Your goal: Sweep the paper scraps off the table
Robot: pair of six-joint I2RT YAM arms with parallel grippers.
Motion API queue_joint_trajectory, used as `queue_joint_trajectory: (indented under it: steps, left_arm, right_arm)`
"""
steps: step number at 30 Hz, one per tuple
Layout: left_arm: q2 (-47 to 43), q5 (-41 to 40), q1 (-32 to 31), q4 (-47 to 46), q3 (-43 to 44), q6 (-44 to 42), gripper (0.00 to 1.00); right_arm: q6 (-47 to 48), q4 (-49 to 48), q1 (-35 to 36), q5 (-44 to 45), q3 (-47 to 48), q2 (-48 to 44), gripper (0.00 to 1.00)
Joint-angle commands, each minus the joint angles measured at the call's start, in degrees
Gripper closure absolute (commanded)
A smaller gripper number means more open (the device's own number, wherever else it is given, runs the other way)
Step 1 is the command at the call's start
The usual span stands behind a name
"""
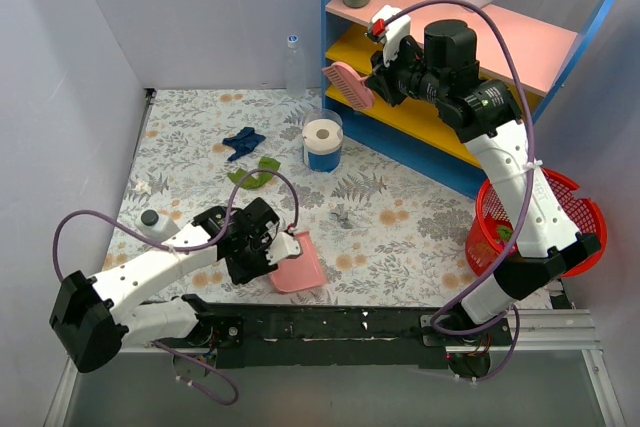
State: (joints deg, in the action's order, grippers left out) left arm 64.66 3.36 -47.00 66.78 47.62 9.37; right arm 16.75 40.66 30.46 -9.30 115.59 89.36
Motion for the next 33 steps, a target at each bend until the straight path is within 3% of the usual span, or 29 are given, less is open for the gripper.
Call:
queue_joint_trajectory:
  steps: [1, 2, 3, 4, 13, 24, 33]
  left_arm:
    - [-4.19, 2.97, 5.06, -7.98, -4.97, 8.82, 0.75]
    - [-4.8, 3.06, 5.43, -8.33, -5.95, 9.35, 0.7]
    - [-5.33, 3.15, 5.52, -8.68, -7.0, 10.05, 0.58]
    - [-6.47, 3.15, 5.69, -9.21, -8.49, 9.97, 0.54]
    - [-7.27, 0.17, 7.1, -15.88, -12.8, 4.45, 0.46]
    - [-9.03, -0.81, 7.98, -17.74, -15.1, -2.24, 0.5]
    - [-4.38, 2.0, 7.98, -17.65, -14.22, -5.59, 0.56]
  right_arm:
    - [0.12, -1.82, 0.74, -0.98, 0.86, -1.56, 0.99]
    - [0.12, -1.73, 0.83, -0.98, 1.3, -1.04, 0.99]
    - [0.12, -1.64, 1.01, -0.98, 1.48, -0.77, 0.99]
    - [-0.05, -1.64, 1.09, -1.07, 1.48, -0.59, 0.99]
    - [1.44, -0.5, 3.64, 1.04, 2.45, 0.02, 0.99]
    - [2.93, -0.06, 5.14, 3.59, 2.1, -0.24, 0.99]
    - [3.46, -0.15, 6.1, 4.29, 3.24, 0.99, 0.99]
